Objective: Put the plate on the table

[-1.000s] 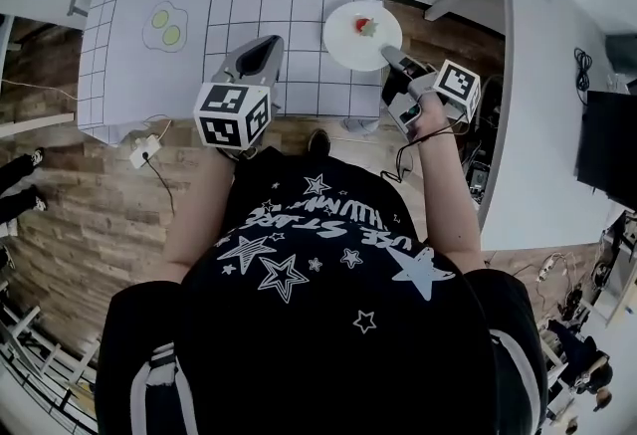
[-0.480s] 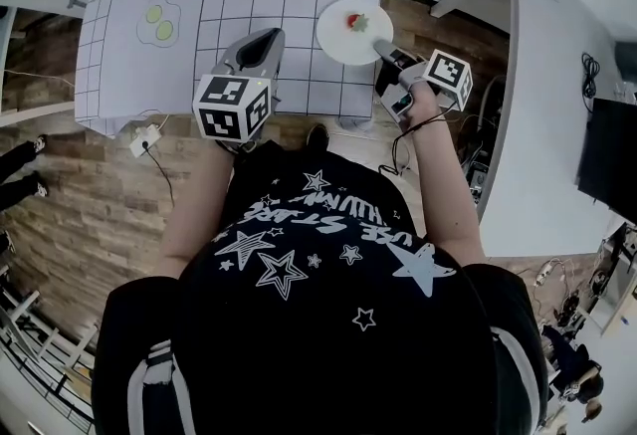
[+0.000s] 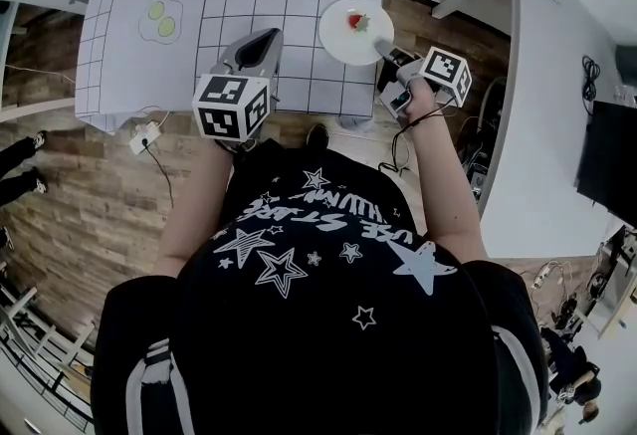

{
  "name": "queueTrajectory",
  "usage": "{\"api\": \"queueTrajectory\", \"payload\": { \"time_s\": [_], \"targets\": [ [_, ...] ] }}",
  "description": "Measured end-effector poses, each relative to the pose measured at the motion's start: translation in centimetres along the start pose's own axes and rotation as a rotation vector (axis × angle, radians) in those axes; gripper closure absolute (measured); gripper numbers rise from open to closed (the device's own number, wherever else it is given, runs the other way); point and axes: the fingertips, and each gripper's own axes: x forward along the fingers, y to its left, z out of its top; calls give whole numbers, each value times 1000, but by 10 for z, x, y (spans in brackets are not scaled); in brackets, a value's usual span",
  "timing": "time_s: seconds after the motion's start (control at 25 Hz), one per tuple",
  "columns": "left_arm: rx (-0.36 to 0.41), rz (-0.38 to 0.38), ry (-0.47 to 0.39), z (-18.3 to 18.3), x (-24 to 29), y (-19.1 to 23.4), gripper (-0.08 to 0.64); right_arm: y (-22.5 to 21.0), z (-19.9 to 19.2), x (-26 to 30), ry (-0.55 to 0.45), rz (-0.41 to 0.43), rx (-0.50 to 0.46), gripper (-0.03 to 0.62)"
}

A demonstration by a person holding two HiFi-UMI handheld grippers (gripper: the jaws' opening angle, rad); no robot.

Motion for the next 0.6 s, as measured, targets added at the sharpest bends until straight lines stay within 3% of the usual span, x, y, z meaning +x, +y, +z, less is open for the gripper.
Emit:
{"api": "queueTrajectory", "payload": {
  "time_s": [0.4,0.6],
  "targets": [
    [-1,8,1,-4,-12,1,551,-2,-1,2,28,-57,-59,560],
    [4,10,-5,-3,-15,1,551,2,-3,3,64,-110,-164,539]
  ]
}}
